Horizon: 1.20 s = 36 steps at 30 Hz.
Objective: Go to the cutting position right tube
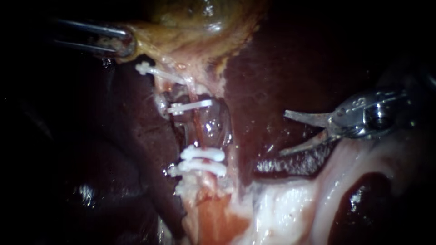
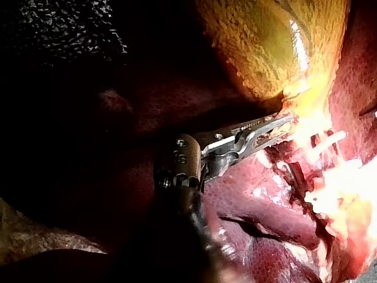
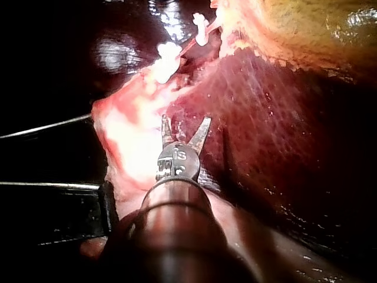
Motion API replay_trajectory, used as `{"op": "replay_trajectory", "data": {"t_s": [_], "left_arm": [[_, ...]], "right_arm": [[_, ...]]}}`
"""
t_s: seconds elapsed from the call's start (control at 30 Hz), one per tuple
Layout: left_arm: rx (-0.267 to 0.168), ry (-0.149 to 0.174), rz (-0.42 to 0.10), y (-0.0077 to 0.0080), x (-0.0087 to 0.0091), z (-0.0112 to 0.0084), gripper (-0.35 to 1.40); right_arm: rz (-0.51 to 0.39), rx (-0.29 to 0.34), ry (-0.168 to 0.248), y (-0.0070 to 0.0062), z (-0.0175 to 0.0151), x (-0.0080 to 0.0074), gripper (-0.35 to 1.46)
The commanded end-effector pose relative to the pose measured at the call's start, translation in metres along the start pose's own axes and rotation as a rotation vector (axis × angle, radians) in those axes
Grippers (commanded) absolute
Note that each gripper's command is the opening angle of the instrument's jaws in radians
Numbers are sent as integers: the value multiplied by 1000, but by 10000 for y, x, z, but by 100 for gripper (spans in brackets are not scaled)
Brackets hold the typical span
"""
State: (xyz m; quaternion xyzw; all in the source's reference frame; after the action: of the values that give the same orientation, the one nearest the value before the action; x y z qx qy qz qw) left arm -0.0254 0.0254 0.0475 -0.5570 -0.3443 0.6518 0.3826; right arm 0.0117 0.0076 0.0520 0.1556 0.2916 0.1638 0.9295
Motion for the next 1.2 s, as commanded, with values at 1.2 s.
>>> {"op": "replay_trajectory", "data": {"t_s": [1.2], "left_arm": [[5,5,9,4,-5,6,-35]], "right_arm": [[132,264,119,4,152,87,145]]}}
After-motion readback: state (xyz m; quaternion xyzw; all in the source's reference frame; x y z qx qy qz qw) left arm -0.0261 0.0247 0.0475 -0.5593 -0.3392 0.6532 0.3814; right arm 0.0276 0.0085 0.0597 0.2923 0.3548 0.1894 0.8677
